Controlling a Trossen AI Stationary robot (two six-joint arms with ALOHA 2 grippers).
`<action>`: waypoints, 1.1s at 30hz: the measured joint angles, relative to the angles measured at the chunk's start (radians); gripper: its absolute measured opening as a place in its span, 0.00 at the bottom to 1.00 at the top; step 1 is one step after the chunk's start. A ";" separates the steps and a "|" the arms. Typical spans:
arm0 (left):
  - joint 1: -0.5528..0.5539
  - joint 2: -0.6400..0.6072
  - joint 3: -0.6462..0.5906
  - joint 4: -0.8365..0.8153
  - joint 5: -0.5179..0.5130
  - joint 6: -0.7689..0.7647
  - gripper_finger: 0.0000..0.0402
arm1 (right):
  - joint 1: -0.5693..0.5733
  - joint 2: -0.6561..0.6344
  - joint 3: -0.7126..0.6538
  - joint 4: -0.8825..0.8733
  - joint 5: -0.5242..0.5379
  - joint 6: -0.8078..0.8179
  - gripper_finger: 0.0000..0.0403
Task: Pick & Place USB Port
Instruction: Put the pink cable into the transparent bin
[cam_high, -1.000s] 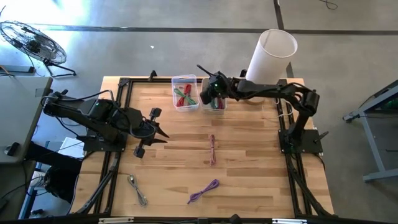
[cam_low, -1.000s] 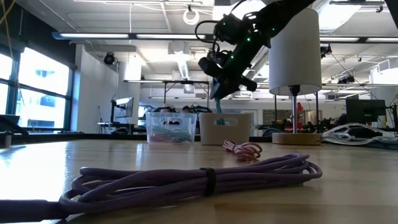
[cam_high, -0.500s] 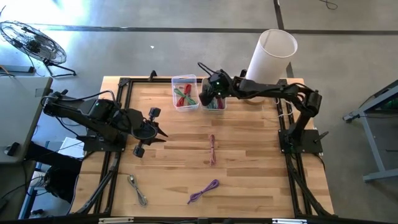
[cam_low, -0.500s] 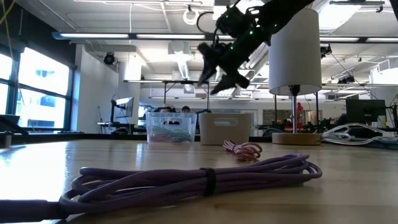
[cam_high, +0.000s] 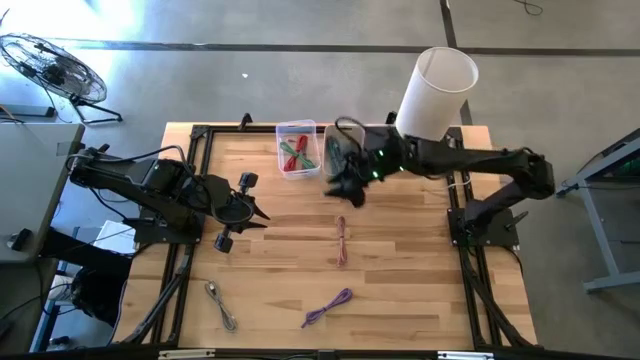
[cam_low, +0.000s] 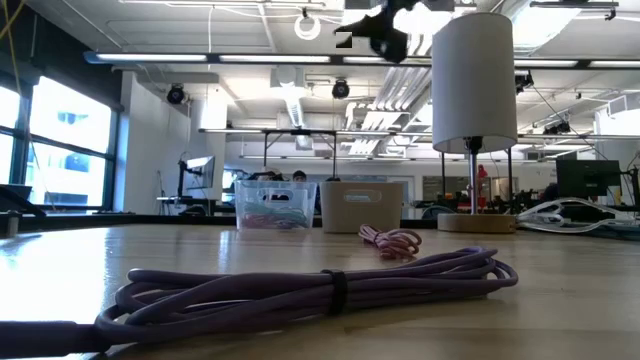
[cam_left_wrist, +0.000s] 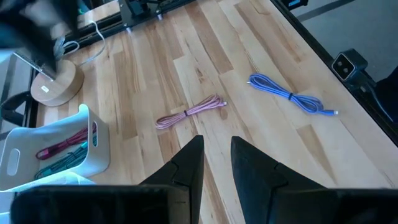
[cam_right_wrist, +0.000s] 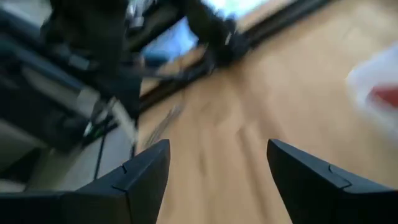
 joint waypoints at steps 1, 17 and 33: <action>0.000 0.000 0.000 -0.002 0.000 0.000 0.19 | 0.030 -0.015 0.000 -0.042 0.008 0.008 0.65; 0.000 0.000 0.000 -0.004 -0.047 -0.016 0.19 | 0.281 0.098 0.000 -0.373 0.342 0.312 0.65; 0.000 0.000 0.000 -0.004 -0.064 -0.101 0.19 | 0.281 0.397 -0.001 -0.482 0.262 0.455 0.65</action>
